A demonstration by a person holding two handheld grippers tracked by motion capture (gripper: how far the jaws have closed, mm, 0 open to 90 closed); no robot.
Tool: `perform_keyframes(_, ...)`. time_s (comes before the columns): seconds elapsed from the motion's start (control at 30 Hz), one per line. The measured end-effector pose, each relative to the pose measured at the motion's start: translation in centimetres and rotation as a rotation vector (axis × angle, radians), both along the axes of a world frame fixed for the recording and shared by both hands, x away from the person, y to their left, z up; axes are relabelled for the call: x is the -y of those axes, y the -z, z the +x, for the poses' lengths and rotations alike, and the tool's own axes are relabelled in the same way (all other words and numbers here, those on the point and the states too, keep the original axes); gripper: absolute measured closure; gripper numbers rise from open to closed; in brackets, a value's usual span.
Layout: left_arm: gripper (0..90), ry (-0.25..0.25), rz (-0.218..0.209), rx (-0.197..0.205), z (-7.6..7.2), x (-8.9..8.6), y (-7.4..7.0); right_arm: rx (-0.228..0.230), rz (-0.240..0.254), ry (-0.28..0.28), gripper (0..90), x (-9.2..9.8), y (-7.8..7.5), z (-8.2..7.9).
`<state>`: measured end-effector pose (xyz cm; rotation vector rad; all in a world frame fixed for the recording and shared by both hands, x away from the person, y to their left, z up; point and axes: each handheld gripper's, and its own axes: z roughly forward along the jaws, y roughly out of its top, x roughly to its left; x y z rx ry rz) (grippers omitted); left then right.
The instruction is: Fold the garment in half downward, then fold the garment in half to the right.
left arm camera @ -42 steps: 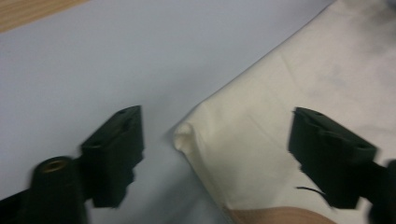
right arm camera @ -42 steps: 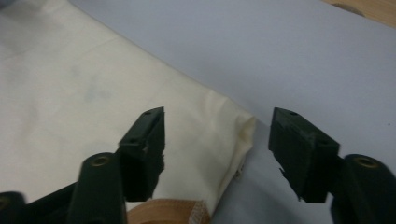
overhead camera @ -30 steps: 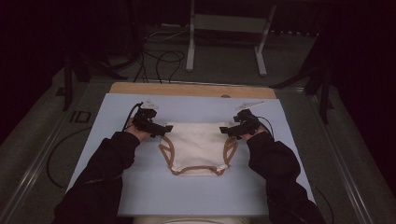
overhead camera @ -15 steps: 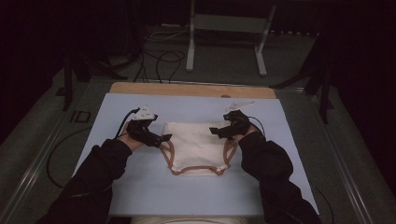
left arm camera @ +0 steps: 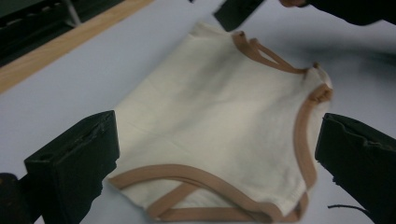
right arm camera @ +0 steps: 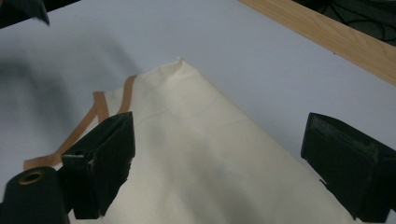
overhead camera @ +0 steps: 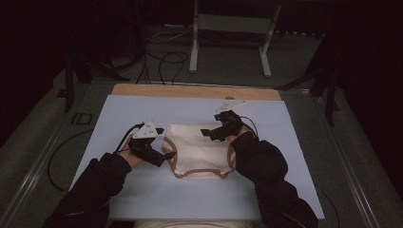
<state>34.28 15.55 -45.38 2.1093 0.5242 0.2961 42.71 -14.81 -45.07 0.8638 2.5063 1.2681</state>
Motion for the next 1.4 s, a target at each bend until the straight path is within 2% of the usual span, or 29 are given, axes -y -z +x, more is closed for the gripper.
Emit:
perform_keyframes(0.17,0.4,0.006,-0.010,-0.008,-0.5,0.2,0.5,0.001,0.000,-0.024,10.0,-0.8,0.1,0.0)
perform_keyframes(0.37,0.4,0.033,-0.002,-0.020,-1.1,0.4,1.2,0.001,-0.003,-0.058,10.0,-1.7,0.3,-0.1)
perform_keyframes(0.53,0.4,0.031,0.009,-0.028,-1.5,0.4,1.3,-0.008,0.002,-0.081,10.1,-2.5,0.3,-0.1)
perform_keyframes(0.7,0.4,0.033,0.002,-0.035,-2.1,0.4,1.4,-0.010,-0.009,-0.100,10.1,-3.6,0.3,0.1)
perform_keyframes(0.77,0.4,0.035,0.006,-0.025,-2.4,0.4,1.5,-0.013,-0.016,-0.115,10.1,-4.1,0.4,0.2)
perform_keyframes(0.93,0.4,0.036,0.006,-0.045,-3.1,0.4,1.7,-0.011,-0.017,-0.132,10.2,-5.4,0.4,0.4)
perform_keyframes(0.97,0.6,0.034,0.005,-0.059,-3.2,0.4,1.7,-0.012,-0.010,-0.135,10.2,-5.7,0.4,0.5)
perform_keyframes(1.03,1.6,0.076,-0.025,-0.080,-3.4,0.2,1.7,-0.011,-0.016,-0.142,10.3,-6.2,0.4,0.7)
perform_keyframes(1.17,2.7,0.128,0.009,-0.070,-3.8,0.7,2.1,-0.032,-0.028,-0.162,10.3,-7.3,0.5,0.9)
perform_keyframes(1.23,3.3,0.139,0.043,-0.066,-3.9,1.0,2.5,-0.043,-0.026,-0.167,10.3,-7.8,0.7,1.1)
perform_keyframes(1.3,4.6,0.148,0.056,-0.086,-3.8,1.2,2.8,-0.040,-0.046,-0.183,9.4,-8.4,0.9,1.2)
perform_keyframes(1.4,7.5,0.164,0.085,-0.090,-3.9,1.6,3.4,-0.054,-0.051,-0.190,9.4,-9.1,1.3,1.4)
